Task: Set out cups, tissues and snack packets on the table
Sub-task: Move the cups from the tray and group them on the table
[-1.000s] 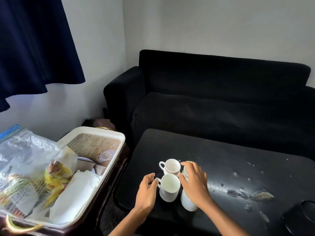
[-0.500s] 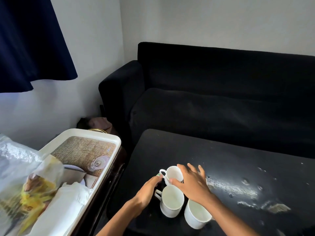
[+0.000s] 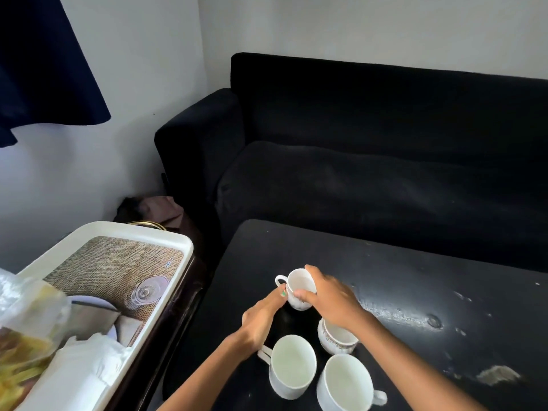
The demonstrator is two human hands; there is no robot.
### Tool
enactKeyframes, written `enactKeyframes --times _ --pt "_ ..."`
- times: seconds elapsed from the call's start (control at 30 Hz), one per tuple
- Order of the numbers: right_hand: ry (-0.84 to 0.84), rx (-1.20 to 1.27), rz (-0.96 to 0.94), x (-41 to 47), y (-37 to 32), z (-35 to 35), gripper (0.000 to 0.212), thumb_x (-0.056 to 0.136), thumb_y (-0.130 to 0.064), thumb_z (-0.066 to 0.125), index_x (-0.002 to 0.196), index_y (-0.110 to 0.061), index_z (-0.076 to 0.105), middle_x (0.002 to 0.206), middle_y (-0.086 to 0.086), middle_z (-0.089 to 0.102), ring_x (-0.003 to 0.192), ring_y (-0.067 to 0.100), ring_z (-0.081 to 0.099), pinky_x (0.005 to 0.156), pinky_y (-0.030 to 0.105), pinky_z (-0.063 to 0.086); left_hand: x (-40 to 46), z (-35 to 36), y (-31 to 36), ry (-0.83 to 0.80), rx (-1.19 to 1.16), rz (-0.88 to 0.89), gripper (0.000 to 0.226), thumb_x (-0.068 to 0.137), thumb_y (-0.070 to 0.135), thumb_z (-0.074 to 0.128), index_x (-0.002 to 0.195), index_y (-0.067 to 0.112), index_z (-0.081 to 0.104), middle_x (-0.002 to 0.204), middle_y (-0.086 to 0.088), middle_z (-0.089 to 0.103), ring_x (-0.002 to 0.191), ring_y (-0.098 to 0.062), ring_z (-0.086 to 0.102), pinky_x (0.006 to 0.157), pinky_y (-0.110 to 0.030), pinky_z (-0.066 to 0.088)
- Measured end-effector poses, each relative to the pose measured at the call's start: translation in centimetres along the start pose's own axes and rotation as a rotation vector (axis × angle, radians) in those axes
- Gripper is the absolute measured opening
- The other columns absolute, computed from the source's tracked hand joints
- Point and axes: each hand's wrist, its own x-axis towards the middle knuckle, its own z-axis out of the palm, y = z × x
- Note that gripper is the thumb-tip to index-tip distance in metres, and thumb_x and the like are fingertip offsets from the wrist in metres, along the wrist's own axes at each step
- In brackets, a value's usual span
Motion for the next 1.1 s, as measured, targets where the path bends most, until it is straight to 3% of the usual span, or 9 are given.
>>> enactKeyframes --times 0.07,0.13,0.27,0.4,0.57,0.8,0.93,1.1 --pt "-0.027 0.121 0.021 1.1 0.4 -0.1 0.068 0.090 -0.048 0.050 0.147 -0.025 0.021 0.146 0.004 0.040 0.130 0.024 0.042 0.097 0.035 0.036 0.6 0.4 0.5 -0.003 0.072 0.079 0.042 0.080 0.050 0.047 0.121 0.060 0.051 0.139 0.022 0.048 0.137 -0.006 0.030 0.116 -0.031 0.017" --pt "-0.023 0.219 0.033 2.2 0.8 -0.1 0.068 0.091 -0.044 0.053 0.147 -0.024 0.021 0.147 0.005 0.038 0.131 0.024 0.040 0.096 0.032 0.035 1.5 0.8 1.0 -0.022 0.195 0.118 0.055 0.087 0.033 0.041 0.140 0.049 0.035 0.150 0.017 0.035 0.145 -0.011 0.015 0.120 -0.038 0.005" --pt "0.007 0.359 0.076 4.4 1.8 0.0 0.068 0.091 -0.037 0.057 0.148 -0.023 0.021 0.145 0.005 0.040 0.128 0.022 0.042 0.089 0.025 0.033 3.4 1.4 2.0 -0.073 0.329 0.125 0.064 0.093 0.017 0.034 0.150 0.039 0.014 0.158 0.013 0.016 0.146 -0.004 0.001 0.118 -0.033 -0.010" --pt "0.018 0.465 0.086 6.3 2.9 -0.2 0.067 0.091 -0.033 0.058 0.146 -0.022 0.023 0.144 0.003 0.042 0.125 0.019 0.044 0.096 0.028 0.036 4.9 2.0 2.9 -0.086 0.354 0.100 0.068 0.092 0.018 0.035 0.151 0.038 0.008 0.160 0.007 0.008 0.146 -0.003 -0.008 0.117 -0.032 -0.013" --pt "0.031 0.539 0.097 8.5 3.7 -0.7 0.066 0.090 -0.031 0.060 0.145 -0.022 0.026 0.141 0.003 0.043 0.112 0.011 0.042 0.089 0.025 0.034 6.6 2.8 3.7 -0.069 0.413 0.090 0.074 0.090 0.021 0.040 0.151 0.035 0.000 0.161 0.004 0.004 0.145 -0.001 -0.011 0.116 -0.033 -0.015" --pt "0.036 0.608 0.118 10.5 4.6 -1.2 0.066 0.090 -0.031 0.062 0.145 -0.023 0.027 0.140 0.002 0.042 0.121 0.018 0.045 0.094 0.033 0.043 8.9 3.3 4.3 -0.051 0.480 0.054 0.079 0.088 0.027 0.043 0.150 0.037 -0.004 0.161 0.001 0.001 0.145 -0.002 -0.012 0.118 -0.036 -0.014" --pt "0.013 0.656 0.116 11.0 4.8 -1.2 0.064 0.090 -0.032 0.061 0.144 -0.027 0.027 0.138 0.000 0.043 0.116 0.016 0.045 0.089 0.033 0.043 9.3 3.3 4.4 -0.044 0.478 0.041 0.079 0.087 0.028 0.043 0.150 0.038 -0.003 0.161 0.001 0.000 0.145 -0.003 -0.013 0.118 -0.037 -0.013" --pt "0.069 0.765 0.176 10.4 5.5 -0.4 0.091 0.082 -0.038 0.068 0.149 -0.029 0.007 0.155 0.003 0.023 0.137 0.019 0.033 0.111 0.042 0.034 8.9 3.4 4.5 -0.031 0.476 0.009 0.076 0.091 0.032 0.041 0.151 0.030 -0.004 0.161 0.000 -0.005 0.145 -0.010 -0.017 0.117 -0.034 -0.013"
